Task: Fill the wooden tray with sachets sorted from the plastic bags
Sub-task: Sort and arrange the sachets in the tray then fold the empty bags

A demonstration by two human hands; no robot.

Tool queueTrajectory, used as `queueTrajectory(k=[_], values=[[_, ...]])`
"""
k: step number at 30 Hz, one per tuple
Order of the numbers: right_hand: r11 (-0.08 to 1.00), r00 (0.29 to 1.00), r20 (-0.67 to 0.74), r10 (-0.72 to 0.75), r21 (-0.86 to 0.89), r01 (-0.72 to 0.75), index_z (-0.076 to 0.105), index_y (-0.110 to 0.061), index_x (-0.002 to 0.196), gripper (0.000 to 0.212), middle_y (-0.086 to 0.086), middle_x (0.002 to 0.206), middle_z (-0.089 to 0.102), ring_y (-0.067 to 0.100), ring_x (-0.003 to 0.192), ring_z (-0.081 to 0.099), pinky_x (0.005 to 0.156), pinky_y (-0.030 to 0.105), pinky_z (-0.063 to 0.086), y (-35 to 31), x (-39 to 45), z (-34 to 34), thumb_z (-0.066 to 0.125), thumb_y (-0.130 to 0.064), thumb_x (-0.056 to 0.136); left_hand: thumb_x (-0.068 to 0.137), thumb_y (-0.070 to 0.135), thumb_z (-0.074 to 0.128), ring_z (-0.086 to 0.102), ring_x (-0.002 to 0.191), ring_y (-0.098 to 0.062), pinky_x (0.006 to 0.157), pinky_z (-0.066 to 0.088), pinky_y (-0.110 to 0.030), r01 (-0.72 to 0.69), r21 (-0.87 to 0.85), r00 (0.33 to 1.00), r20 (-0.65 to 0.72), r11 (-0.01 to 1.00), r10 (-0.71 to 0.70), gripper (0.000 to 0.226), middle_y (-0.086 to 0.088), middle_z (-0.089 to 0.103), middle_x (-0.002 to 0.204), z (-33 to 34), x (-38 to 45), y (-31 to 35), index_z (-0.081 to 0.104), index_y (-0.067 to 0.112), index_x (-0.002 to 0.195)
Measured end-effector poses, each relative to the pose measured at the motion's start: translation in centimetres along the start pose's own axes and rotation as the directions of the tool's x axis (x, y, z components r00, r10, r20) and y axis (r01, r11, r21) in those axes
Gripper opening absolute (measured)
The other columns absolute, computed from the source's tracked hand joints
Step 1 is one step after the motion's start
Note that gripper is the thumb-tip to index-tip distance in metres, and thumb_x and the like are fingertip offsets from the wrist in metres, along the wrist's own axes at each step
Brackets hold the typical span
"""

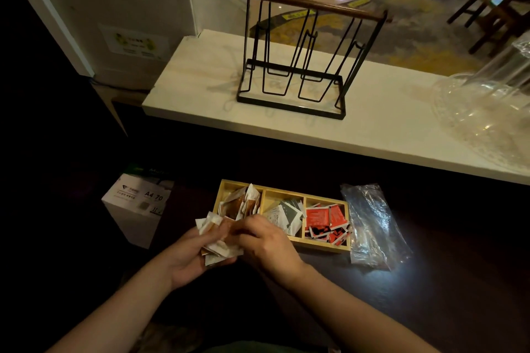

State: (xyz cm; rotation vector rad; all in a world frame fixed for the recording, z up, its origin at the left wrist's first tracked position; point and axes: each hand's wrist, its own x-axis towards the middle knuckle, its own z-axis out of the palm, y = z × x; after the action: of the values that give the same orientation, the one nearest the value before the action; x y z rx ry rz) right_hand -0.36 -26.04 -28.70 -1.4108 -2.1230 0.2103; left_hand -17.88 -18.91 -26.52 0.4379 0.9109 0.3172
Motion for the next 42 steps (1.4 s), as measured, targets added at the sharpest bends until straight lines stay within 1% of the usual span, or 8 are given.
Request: queueTrajectory(k=[7,13,16,25,28,34,38,42], values=[[0.929,0.942,-0.066,0.329,0.200,-0.311,0.071,-0.015,0.103,0.025,0.002,0.105,0.071,0.015,0.101,0.063,0.088,0.027,0.051,2.1,3.4,-0.7,0.048,-0.019,0.093,0.083,-0.003,0.058,0.065,0.084,-0.029,0.055,0.057,-0.030,-0.300,0.204,0.916,-0.211,0.932,0.341,0.017,-0.014,0.067,0.090,1.7,3.6,3.0,0.061,0.007,0.097],[0.505,0.533,-0.037,0.845,0.381,-0.775,0.057,-0.012,0.109,0.020,0.007,0.098,0.066,0.022,0.085,0.066,0.073,0.042,0.057,4.6,5.3,-0.2,0.058,-0.023,0.092,0.083,0.002,0.061,0.064,0.092,-0.030,0.071,0.048,-0.031,-0.239,0.801,0.701,-0.249,0.549,0.669,0.034,-0.009,0.064,0.096,1.8,8.6,3.1,0.054,0.010,0.115],[0.450,0.453,-0.051,0.890,0.266,-0.853,0.050,-0.017,0.116,0.028,0.004,0.099,0.068,0.023,0.086,0.066,0.063,0.034,0.051,4.6,5.7,-0.1,0.059,-0.023,0.090,0.083,0.005,0.062,0.060,0.099,-0.030,0.076,0.047,-0.032,-0.199,0.901,0.637,-0.181,0.386,0.749,0.035,-0.014,0.060,0.111,2.6,9.6,1.9,0.053,0.012,0.117],[0.494,0.500,-0.029,0.865,0.221,-0.841,0.051,-0.013,0.117,0.029,0.006,0.099,0.066,0.015,0.080,0.060,0.066,0.027,0.050,4.6,2.9,0.0,0.059,-0.012,0.089,0.086,0.001,0.054,0.060,0.101,-0.025,0.072,0.054,-0.028,-0.114,0.993,0.613,0.060,0.012,0.788,0.043,-0.012,0.041,0.134,2.2,9.9,-0.7,0.046,0.017,0.125],[0.567,0.583,0.058,0.810,0.177,-0.805,0.052,-0.012,0.114,0.024,0.008,0.099,0.066,0.017,0.082,0.062,0.067,0.024,0.047,4.2,3.2,1.1,0.058,-0.014,0.090,0.088,0.008,0.055,0.062,0.091,-0.026,0.062,0.044,-0.024,-0.115,0.993,0.650,0.080,-0.006,0.756,0.036,-0.015,0.046,0.128,2.0,10.2,-1.5,0.046,0.012,0.123],[0.599,0.601,0.103,0.792,0.060,-0.799,0.048,-0.010,0.122,0.029,0.015,0.102,0.067,0.030,0.090,0.066,0.068,0.033,0.050,3.8,3.9,1.8,0.052,-0.020,0.096,0.095,0.027,0.047,0.054,0.107,-0.021,0.078,0.039,-0.024,-0.213,0.959,0.687,0.011,0.187,0.726,0.038,-0.013,0.044,0.131,1.7,10.3,-1.3,0.043,0.010,0.128],[0.597,0.603,0.158,0.782,0.086,-0.797,0.050,-0.007,0.124,0.031,0.018,0.102,0.068,0.032,0.089,0.067,0.072,0.034,0.051,4.0,4.3,1.5,0.048,-0.022,0.098,0.090,0.024,0.057,0.048,0.125,-0.027,0.092,0.046,-0.028,-0.262,0.965,0.585,0.144,0.018,0.798,0.057,-0.016,0.038,0.142,1.0,10.2,-1.5,0.032,0.009,0.139],[0.627,0.619,0.203,0.759,0.029,-0.779,0.054,-0.006,0.121,0.027,0.018,0.104,0.066,0.033,0.091,0.067,0.073,0.035,0.052,3.9,3.9,1.4,0.049,-0.011,0.095,0.086,0.025,0.062,0.043,0.129,-0.028,0.097,0.047,-0.035,-0.265,0.963,0.563,0.195,-0.048,0.803,0.062,-0.017,0.034,0.144,-0.1,10.5,-1.4,0.031,0.018,0.139]])
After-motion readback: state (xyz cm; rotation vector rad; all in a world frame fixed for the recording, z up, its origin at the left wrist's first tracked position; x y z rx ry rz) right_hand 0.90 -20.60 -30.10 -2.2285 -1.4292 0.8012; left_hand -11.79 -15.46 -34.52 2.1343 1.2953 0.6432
